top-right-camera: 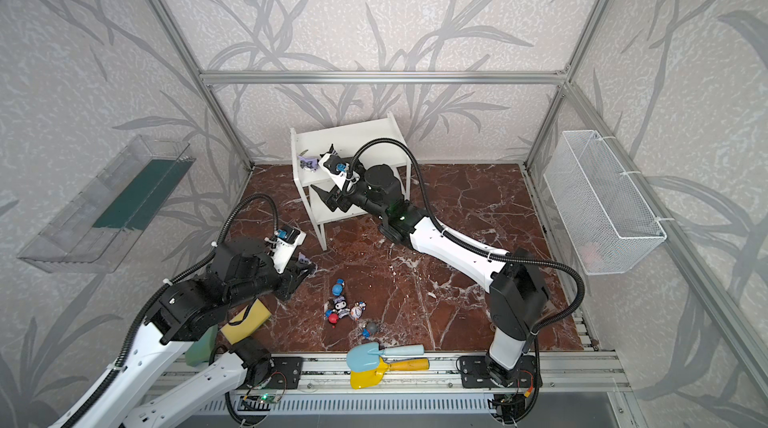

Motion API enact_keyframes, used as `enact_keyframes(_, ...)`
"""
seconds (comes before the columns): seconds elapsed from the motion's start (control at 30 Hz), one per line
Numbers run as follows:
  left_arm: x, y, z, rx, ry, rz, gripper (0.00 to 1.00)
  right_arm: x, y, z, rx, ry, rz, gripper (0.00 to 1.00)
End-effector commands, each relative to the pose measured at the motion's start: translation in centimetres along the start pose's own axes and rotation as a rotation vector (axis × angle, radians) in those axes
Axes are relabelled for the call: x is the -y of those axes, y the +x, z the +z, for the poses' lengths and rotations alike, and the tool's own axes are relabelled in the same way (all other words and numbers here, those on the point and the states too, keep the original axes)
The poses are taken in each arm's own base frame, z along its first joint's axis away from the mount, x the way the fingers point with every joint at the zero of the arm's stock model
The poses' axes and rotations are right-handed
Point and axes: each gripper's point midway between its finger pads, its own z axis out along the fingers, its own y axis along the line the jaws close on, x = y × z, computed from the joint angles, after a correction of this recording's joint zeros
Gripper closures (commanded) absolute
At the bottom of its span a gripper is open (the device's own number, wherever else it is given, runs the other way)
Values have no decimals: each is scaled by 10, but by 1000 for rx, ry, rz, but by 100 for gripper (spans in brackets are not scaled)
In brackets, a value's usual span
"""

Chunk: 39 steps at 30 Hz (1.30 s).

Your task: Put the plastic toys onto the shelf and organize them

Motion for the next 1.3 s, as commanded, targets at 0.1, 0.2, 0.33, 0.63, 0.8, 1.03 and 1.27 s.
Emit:
enact_keyframes(0.1,-3,0,-3,14,-13,9,68,-6,-17,7,56,-21,6,14)
enact_keyframes(0.2,-2,-1,-4,15,-12,10,68,-7,-17,7,56,-23,5,14)
enact_keyframes(0.33,-3,-2,-6,15,-14,14,69,-4,-22,3,65,-6,2,14)
enact_keyframes(0.63,2,-12,-12,5,8,51,69,21,-31,-56,55,95,-16,13)
enact_keyframes(0.8,10,-25,-16,9,47,90,71,28,-26,-99,23,122,-27,13)
enact_keyframes(1.03,35,-44,-24,8,186,166,71,7,-14,-145,-18,-112,17,14)
enact_keyframes(1.27,70,-48,-46,59,387,291,71,-41,3,-172,-116,-429,112,14)
